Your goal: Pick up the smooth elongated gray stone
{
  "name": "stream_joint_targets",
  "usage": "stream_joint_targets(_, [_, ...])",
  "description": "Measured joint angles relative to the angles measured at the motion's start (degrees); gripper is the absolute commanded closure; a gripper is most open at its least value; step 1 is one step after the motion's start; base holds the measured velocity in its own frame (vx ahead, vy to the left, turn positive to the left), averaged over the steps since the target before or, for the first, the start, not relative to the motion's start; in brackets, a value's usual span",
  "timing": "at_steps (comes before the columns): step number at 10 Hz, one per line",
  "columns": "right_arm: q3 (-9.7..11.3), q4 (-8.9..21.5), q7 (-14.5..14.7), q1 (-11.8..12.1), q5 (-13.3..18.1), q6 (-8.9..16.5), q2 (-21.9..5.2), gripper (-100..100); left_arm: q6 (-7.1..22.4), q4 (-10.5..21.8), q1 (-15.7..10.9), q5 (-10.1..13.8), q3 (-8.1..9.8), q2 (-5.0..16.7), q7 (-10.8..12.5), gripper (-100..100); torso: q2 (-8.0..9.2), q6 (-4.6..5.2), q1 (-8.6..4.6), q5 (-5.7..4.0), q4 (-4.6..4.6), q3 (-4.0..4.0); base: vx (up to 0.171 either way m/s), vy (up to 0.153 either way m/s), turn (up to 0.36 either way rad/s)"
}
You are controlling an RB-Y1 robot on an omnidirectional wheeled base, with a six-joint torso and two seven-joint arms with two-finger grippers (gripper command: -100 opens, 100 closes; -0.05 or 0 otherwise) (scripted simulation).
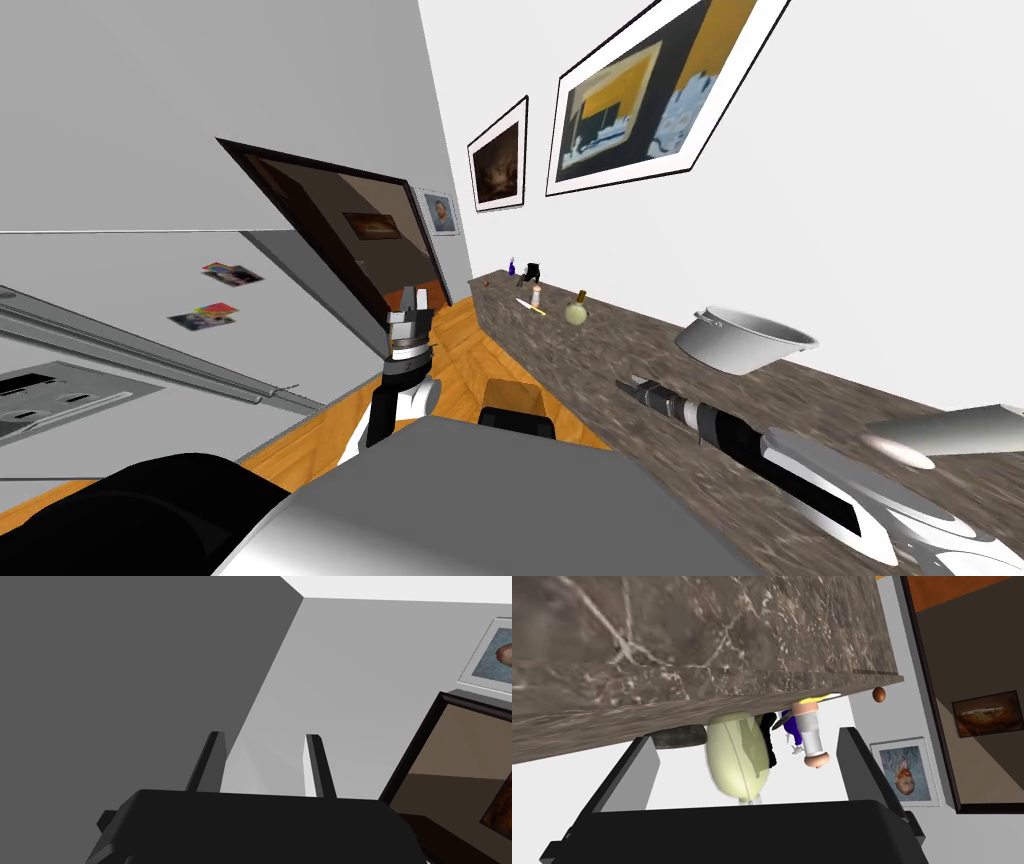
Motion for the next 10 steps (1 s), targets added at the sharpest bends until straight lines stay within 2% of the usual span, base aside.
stream_joint_targets(3, [3.86,4.82,-0.37,-2.13,1.46,-1.08,-4.99,-100,0.0,0.0,-0.01,0.0,0.0,0.0,0.0,0,-0.12,-0.08,0.0,-0.01,-0.02,-0.07,0.09,-0.016,0.206])
stream_joint_targets(4, [4.47,5.96,-0.52,-2.32,1.62,-1.44,-6.62,-100,0.0,0.0,0.0,0.0,0.0,0.0,0.0,0,-0.07,0.01,0.03,0.0,-0.02,-0.05,0.102,0.006,0.306])
stream_joint_targets(5, [5.38,8.89,0.12,-2.49,1.76,-3.0,-8.11,-100,0.0,0.0,-0.01,0.0,-0.01,0.0,0.0,0,-0.12,-0.07,0.08,0.01,-0.03,-0.07,0.09,-0.001,0.156])
stream_joint_targets(7, [6.64,9.51,0.48,-0.59,1.78,-2.81,-11.43,-100,0.0,0.0,0.0,0.0,0.0,0.0,0.0,0,-0.14,-0.05,0.07,0.02,-0.03,-0.08,0.105,-0.021,0.202])
stream_joint_targets(8, [7.69,10.76,0.32,-1.26,2.16,-2.93,-12.27,-100,0.0,0.0,0.0,0.0,0.0,0.0,0.0,0,-0.12,0.0,0.03,-0.01,-0.03,-0.07,0.133,-0.026,0.316])
stream_joint_targets(9, [9.52,12.69,0.21,-2.24,2.71,-3.92,-13.66,-100,0.0,0.0,0.0,0.0,0.0,0.0,0.0,0,-0.24,-0.08,0.02,0.0,-0.05,-0.14,0.123,-0.021,0.167])
stream_joint_targets(10, [10.25,15.01,0.67,-2.64,2.88,-5.1,-14.05,-100,0.0,0.0,0.01,0.0,0.0,0.0,0.0,0,-0.21,0.02,0.05,-0.01,-0.05,-0.13,0.123,-0.004,0.238])
